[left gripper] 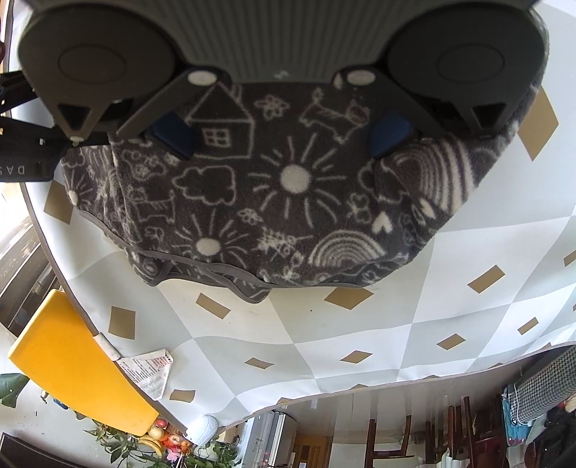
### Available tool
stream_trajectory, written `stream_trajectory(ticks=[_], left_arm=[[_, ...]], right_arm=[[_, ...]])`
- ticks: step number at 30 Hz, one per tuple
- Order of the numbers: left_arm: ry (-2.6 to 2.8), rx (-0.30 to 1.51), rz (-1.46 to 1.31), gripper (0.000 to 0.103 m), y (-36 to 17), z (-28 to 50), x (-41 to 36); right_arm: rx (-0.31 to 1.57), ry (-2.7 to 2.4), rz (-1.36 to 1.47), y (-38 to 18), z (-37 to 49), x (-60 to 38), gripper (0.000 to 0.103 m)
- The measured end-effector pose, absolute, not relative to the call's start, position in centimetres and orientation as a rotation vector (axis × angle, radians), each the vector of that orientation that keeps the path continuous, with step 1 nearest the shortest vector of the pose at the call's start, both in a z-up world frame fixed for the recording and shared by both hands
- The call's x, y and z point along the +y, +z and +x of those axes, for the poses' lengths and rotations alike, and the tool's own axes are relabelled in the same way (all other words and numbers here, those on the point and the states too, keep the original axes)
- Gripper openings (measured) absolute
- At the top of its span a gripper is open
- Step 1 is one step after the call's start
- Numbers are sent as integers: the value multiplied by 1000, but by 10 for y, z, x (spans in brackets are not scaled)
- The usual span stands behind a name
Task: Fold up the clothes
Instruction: 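Raise both open grippers up and back from the doodle-print jacket bundle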
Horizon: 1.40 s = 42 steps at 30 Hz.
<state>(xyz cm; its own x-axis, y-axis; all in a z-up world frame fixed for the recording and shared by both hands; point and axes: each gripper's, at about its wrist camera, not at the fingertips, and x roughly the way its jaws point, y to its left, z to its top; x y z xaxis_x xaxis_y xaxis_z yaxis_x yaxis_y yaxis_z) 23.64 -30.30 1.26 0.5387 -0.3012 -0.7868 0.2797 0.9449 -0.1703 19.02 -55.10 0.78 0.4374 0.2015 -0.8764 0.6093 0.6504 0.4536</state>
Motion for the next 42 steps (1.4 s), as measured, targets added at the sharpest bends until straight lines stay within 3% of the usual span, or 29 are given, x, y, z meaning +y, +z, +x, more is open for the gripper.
stream_trajectory(ticks=[21, 36, 42], left_arm=[[-309, 953, 66, 103, 29, 213, -303], [-346, 937, 92, 103, 37, 148, -298], [-353, 968, 91, 103, 26, 149, -293]], right_arm=[[1093, -333, 754, 30, 192, -549, 71], [1167, -130, 827, 39, 153, -523, 72], [1230, -143, 725, 27, 156, -502, 72]])
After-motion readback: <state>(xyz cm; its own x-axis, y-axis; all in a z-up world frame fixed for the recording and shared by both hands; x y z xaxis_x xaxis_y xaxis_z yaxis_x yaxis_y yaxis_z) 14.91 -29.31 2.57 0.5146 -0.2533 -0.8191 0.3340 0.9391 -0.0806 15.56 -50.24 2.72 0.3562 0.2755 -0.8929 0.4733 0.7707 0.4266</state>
